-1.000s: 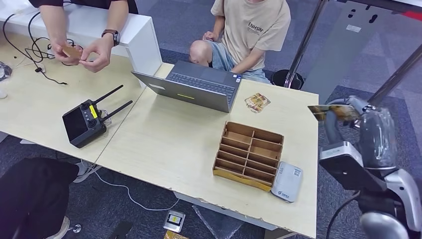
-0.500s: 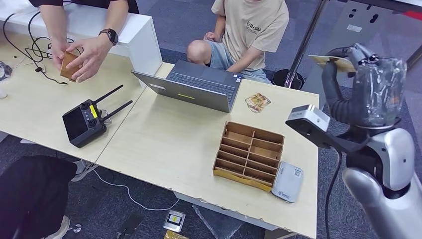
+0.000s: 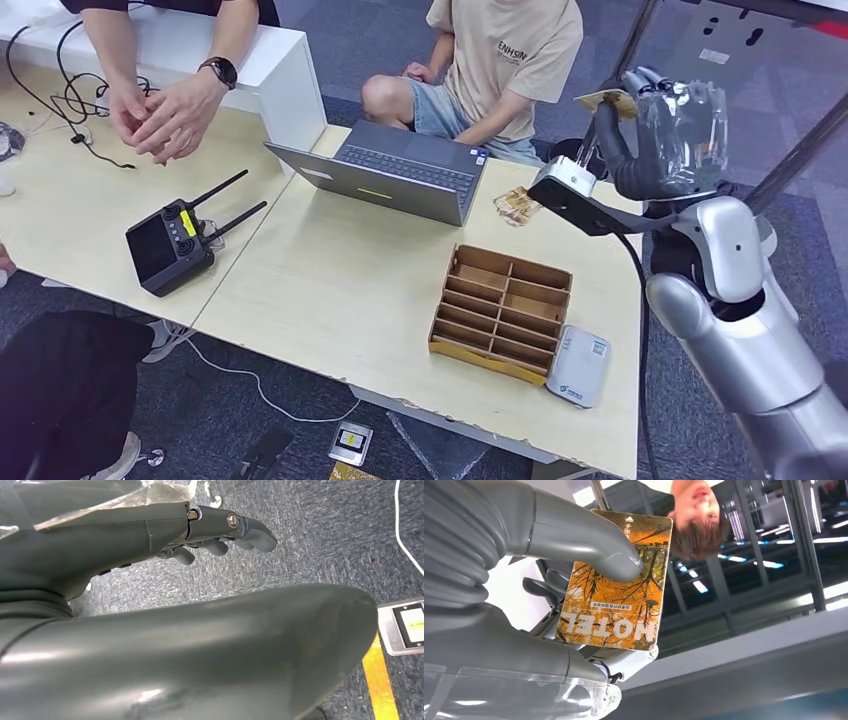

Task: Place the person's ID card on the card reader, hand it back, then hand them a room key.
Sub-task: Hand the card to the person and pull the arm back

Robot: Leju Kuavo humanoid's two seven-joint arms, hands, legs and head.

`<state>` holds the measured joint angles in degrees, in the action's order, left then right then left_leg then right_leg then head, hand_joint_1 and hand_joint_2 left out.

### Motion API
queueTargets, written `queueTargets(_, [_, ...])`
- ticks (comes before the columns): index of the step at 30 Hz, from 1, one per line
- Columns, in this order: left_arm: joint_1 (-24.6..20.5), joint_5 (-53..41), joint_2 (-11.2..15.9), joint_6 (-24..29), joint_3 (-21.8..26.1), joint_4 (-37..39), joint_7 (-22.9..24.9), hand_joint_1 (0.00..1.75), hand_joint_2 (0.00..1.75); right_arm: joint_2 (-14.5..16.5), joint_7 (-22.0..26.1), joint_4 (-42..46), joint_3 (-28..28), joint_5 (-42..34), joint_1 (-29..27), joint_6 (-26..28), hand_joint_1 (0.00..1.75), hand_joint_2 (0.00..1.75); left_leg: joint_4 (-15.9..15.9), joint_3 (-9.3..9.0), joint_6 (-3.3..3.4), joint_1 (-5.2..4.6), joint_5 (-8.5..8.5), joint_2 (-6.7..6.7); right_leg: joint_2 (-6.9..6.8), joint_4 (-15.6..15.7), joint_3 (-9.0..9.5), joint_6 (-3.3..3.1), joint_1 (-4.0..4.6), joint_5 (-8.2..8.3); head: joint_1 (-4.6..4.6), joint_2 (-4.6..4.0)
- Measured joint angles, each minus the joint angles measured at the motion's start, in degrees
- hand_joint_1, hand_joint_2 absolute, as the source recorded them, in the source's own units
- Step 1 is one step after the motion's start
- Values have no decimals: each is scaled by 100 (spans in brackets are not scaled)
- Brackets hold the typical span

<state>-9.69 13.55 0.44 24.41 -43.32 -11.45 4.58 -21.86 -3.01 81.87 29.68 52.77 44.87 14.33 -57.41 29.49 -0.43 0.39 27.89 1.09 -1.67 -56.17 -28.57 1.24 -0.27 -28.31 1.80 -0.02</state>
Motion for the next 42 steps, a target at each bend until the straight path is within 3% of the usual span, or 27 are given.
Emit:
queueTargets(10, [-91,-18,-2,-4,-77,0,1,0,0,126,-35,-999,323,726,480,38,175,175,-1,-1,0,0,0,0,0,0,-1,0,0,0,0,0])
queueTargets(17, [-92,-55,-7,19,-138,0,1,0,0,132,-116,-1331,493,809,522,155,175,175,-1,-1,0,0,0,-1,0,0,-4,0,0,0,0,0])
queueTargets(42, [-73,-67,-9,40,-164,0,21,0,0,131,-162,-1373,562,629,381,331,175,175,-2,-2,0,0,0,-3,2,0,-4,0,0,0,0,0])
